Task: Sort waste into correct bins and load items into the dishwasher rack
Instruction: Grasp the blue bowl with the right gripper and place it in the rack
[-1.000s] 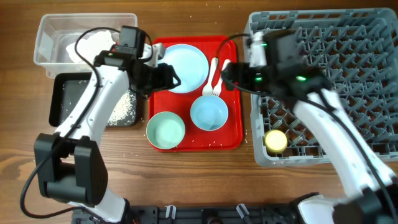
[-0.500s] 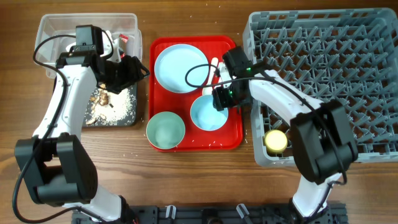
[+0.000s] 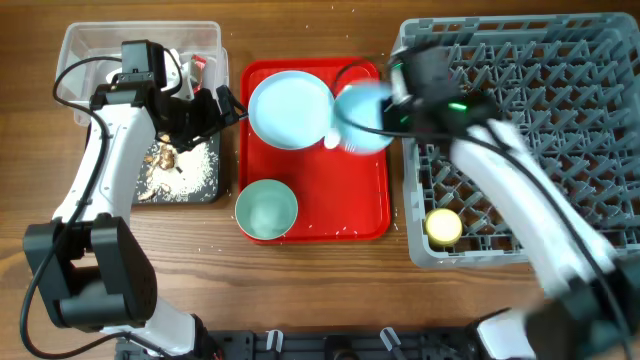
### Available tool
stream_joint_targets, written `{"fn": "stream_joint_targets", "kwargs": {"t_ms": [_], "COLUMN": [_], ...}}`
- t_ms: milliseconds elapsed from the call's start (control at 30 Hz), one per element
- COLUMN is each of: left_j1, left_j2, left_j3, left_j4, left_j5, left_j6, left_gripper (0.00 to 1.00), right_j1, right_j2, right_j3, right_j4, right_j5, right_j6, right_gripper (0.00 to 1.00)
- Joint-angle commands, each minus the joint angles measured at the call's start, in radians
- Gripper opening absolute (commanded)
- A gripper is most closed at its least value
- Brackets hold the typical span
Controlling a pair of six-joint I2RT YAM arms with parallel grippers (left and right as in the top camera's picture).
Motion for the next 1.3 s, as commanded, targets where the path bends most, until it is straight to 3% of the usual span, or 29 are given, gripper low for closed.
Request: {"fn": "stream_joint_targets", "kwargs": {"t_ms": [0, 100, 200, 400, 500, 700, 1100, 1133, 1167, 1200, 1267], "left_j1": [0.002, 0.003, 0.003, 0.003, 0.003, 0.003, 0.003, 0.003, 0.003, 0.003, 0.003], "left_j2": [-0.014, -0.014, -0.014, -0.014, -0.014, -0.014, -0.014, -0.014, -0.014, -0.014, -0.014], "left_j3": [0.014, 0.014, 0.014, 0.014, 0.014, 0.014, 0.014, 0.014, 0.014, 0.014, 0.014], "left_j4": [0.002, 0.002, 0.003, 0.003, 0.003, 0.003, 0.003, 0.003, 0.003, 0.003, 0.003], "left_j5": [0.006, 0.005, 0.005, 0.005, 0.005, 0.005, 0.005, 0.005, 0.005, 0.005, 0.005], "left_j6": [0.005, 0.005, 0.005, 0.005, 0.005, 0.005, 0.005, 0.005, 0.005, 0.005, 0.005], "left_gripper": [1.00, 1.00, 1.00, 1.00, 1.00, 1.00, 1.00, 1.00, 1.00, 1.00, 1.00], "right_j1": [-0.034, -0.061, -0.082, -0.088, -0.088, -0.086, -0.013, -0.002, 0.014, 0.029, 0.049], "right_j2": [-0.125, -0.101, -0.018, 0.276, 0.389, 0.501, 0.512, 0.512, 0.512, 0.512, 0.512], "right_j3": [0.027, 0.021, 0.021, 0.021, 0.021, 0.020, 0.018, 0.018, 0.018, 0.018, 0.018], "right_j4": [0.051, 0.145, 0.296, 0.919, 1.078, 1.085, 0.922, 0.911, 0.891, 0.870, 0.851], "right_j5": [0.553, 0.806, 0.881, 1.027, 1.040, 1.040, 1.033, 1.033, 1.033, 1.033, 1.033], "right_j6": [0.075, 0.070, -0.027, -0.685, -0.901, -0.921, -0.904, -0.904, -0.904, -0.904, -0.904], "right_gripper": [0.04, 0.04, 0.04, 0.04, 0.04, 0.04, 0.06, 0.16, 0.45, 0.61, 0.81]}}
